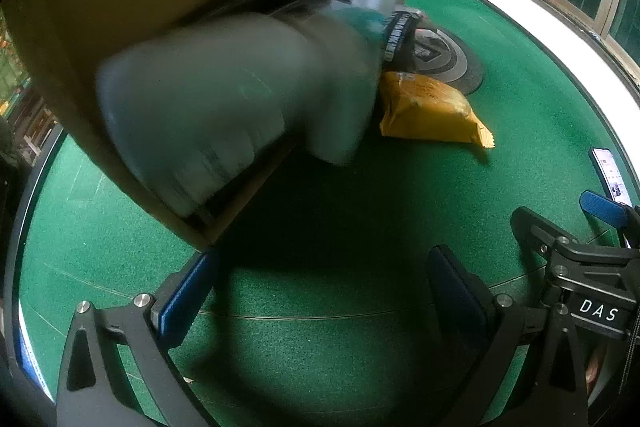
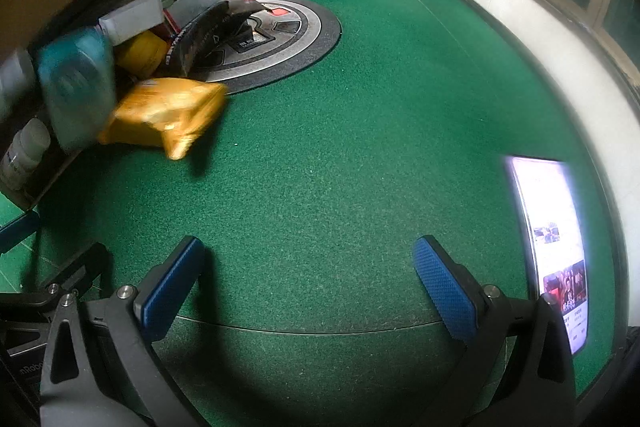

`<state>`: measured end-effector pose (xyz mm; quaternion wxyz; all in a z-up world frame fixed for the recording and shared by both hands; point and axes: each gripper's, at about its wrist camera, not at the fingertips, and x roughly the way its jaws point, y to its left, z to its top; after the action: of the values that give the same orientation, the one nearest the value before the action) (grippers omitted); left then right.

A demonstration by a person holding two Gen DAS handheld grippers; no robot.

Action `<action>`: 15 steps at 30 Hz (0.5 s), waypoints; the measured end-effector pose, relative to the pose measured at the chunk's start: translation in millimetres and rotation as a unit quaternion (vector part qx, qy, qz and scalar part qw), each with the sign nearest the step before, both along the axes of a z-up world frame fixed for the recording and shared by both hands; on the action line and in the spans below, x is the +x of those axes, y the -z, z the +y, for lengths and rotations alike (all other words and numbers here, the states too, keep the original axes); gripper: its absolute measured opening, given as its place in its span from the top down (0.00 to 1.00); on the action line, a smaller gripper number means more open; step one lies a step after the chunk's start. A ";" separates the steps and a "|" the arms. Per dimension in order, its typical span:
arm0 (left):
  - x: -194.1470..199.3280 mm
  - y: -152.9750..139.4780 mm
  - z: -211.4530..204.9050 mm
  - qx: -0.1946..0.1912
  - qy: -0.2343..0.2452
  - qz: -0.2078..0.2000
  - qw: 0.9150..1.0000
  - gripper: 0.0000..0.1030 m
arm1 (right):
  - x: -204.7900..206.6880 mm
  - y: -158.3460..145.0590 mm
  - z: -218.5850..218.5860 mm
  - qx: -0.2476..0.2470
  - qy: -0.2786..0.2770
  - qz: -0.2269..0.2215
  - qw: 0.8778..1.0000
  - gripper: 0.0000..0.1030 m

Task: Organize objects
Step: 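Move both tools over the cluttered table toward the white bottles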

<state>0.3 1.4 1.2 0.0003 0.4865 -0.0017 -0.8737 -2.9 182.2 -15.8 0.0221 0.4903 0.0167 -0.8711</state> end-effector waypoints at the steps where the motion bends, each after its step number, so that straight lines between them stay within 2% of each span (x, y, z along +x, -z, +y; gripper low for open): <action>1: -0.6 0.7 -1.3 0.000 0.000 0.000 1.000 0.01 | -0.1 0.0 0.0 0.000 0.000 0.000 1.000 0.00; 15: 2.4 -4.7 2.5 -0.001 -0.009 0.001 1.000 0.01 | -3.5 1.6 -0.5 0.000 0.000 0.000 1.000 0.00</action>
<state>2.7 3.9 5.9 0.0083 0.4854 0.0019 -0.8743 -6.4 181.7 -17.4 0.0219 0.4905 0.0170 -0.8710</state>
